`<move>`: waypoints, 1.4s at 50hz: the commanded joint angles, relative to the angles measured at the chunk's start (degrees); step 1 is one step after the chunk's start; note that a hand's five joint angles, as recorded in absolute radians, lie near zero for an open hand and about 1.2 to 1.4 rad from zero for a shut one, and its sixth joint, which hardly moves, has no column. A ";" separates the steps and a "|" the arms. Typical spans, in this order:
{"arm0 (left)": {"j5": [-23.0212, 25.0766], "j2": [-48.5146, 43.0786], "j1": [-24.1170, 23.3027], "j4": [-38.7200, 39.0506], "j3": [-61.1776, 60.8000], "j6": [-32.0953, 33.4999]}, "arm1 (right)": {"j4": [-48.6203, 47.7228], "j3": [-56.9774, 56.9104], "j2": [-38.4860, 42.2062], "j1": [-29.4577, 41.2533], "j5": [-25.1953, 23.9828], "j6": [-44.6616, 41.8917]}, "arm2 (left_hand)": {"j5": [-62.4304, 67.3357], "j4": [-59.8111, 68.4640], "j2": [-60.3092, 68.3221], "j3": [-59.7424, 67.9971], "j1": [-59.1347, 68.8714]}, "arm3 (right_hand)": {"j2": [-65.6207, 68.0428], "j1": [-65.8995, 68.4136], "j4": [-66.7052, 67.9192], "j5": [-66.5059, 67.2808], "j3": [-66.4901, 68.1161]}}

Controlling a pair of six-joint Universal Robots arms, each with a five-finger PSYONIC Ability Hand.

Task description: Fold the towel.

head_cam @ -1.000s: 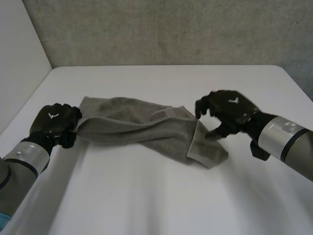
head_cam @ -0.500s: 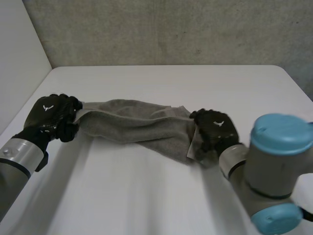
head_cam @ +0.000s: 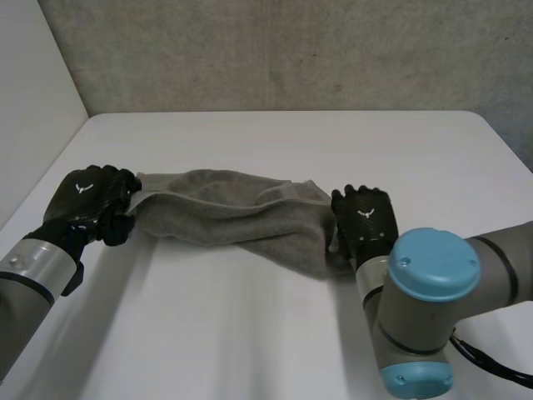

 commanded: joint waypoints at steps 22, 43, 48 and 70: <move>-0.09 -0.15 0.01 0.06 -0.42 0.09 | 2.07 2.17 0.56 -6.69 -12.87 -1.13 | -13.80 -6.28 -3.38 -8.14 1.76 | 32.44 32.50 31.93 31.02 32.03; 0.00 -0.32 -0.07 -0.02 -0.42 0.09 | 7.45 0.23 0.91 -9.42 -13.59 2.83 | -13.80 -6.28 -3.38 -8.14 1.76 | 58.19 58.25 57.69 56.77 57.79; -0.18 -0.32 0.01 -0.02 0.11 0.09 | 7.45 -0.46 -1.97 -9.95 -13.93 2.92 | -13.80 -6.28 -3.38 -8.14 1.76 | 58.27 58.33 57.77 56.85 57.87; 6.57 13.21 11.17 -19.78 18.47 -0.17 | 55.67 -40.69 -17.37 -23.13 -36.79 -12.79 | -13.80 -6.28 -3.38 -8.14 1.76 | 58.27 58.33 57.77 56.85 57.87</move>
